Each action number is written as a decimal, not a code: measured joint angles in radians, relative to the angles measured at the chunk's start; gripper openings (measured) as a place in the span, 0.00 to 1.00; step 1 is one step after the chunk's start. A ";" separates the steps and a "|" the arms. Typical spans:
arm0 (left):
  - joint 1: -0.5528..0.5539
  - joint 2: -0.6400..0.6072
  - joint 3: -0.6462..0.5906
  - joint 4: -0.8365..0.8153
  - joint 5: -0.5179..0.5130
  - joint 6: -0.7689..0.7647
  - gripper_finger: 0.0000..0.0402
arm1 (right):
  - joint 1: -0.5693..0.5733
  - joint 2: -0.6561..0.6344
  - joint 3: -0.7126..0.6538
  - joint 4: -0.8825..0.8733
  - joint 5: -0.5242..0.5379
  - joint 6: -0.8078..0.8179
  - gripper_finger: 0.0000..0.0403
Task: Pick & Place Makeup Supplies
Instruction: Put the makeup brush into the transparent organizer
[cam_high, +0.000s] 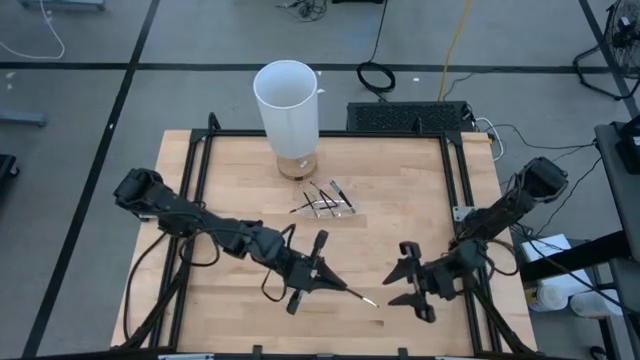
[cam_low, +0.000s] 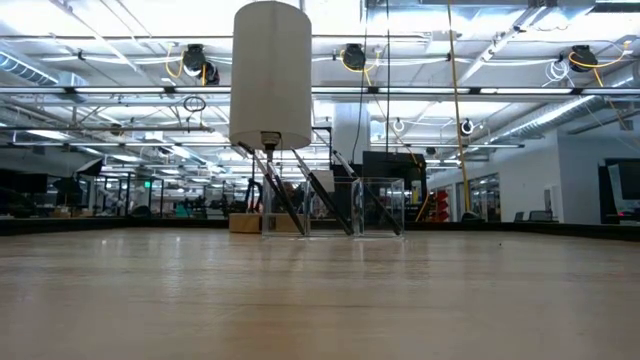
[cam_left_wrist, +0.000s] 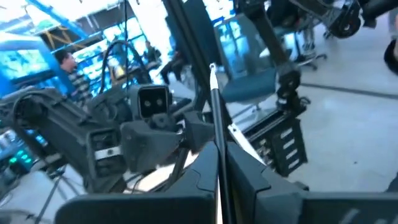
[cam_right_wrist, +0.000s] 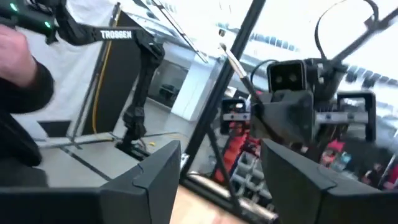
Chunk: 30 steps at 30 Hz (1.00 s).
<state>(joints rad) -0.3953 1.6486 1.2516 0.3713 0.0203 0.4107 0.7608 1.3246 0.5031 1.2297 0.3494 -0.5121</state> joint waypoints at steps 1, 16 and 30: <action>0.003 0.002 -0.001 0.007 0.015 -0.002 0.03 | -0.014 0.014 0.019 0.000 -0.018 -0.025 0.53; 0.013 0.003 -0.004 0.050 0.084 -0.013 0.03 | -0.128 0.156 0.239 0.032 -0.233 -0.194 0.51; 0.036 0.003 -0.004 0.051 0.085 -0.013 0.03 | -0.167 0.176 0.292 0.039 -0.328 -0.170 0.36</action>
<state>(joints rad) -0.3596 1.6516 1.2480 0.4225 0.1055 0.3977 0.5938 1.5007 0.7956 1.2687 0.0216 -0.6819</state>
